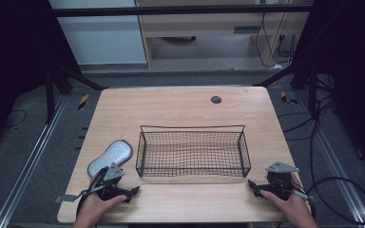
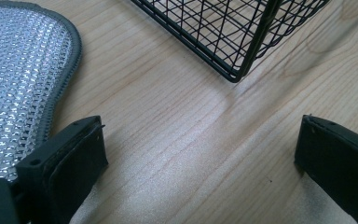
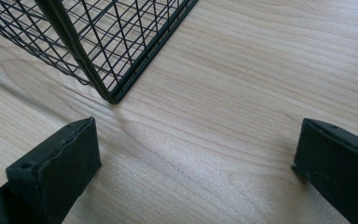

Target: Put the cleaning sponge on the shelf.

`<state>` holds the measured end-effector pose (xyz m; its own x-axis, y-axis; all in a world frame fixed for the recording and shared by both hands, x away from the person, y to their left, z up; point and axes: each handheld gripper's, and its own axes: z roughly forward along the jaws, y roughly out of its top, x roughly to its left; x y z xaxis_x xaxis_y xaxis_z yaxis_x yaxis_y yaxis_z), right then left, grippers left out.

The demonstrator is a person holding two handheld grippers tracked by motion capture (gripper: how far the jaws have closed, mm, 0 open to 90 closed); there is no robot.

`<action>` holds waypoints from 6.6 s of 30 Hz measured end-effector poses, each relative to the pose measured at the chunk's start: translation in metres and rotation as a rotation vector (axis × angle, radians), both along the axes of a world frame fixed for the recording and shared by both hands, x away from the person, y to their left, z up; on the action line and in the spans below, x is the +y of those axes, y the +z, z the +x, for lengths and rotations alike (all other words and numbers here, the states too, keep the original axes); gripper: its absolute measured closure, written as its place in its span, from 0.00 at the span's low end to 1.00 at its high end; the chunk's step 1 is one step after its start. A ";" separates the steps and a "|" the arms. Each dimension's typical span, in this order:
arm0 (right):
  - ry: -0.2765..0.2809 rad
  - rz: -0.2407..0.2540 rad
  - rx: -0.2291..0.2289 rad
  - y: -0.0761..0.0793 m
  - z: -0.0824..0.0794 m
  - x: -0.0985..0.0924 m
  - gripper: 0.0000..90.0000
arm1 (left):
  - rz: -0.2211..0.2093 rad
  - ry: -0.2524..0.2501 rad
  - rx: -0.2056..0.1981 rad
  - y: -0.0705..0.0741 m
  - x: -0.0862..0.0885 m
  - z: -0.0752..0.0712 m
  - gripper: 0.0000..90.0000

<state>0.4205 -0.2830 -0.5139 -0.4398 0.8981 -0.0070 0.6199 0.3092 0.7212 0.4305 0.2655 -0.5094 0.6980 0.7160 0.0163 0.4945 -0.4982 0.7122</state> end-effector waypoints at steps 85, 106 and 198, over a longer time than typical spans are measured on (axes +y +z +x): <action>-0.007 0.004 0.001 0.000 0.001 -0.001 0.00 | 0.351 0.091 0.293 0.038 0.033 0.109 0.04; 0.000 0.001 -0.002 0.000 0.000 -0.001 0.01 | 0.294 0.114 0.348 0.028 0.042 0.119 0.00; 0.001 0.005 0.002 0.000 0.000 -0.001 0.01 | 0.446 -0.234 -0.005 0.166 -0.055 0.080 0.12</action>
<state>0.4204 -0.2843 -0.5140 -0.4404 0.8978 -0.0013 0.6212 0.3058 0.7215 0.5109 0.2101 -0.3437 0.8381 0.4626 0.2892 0.3300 -0.8520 0.4064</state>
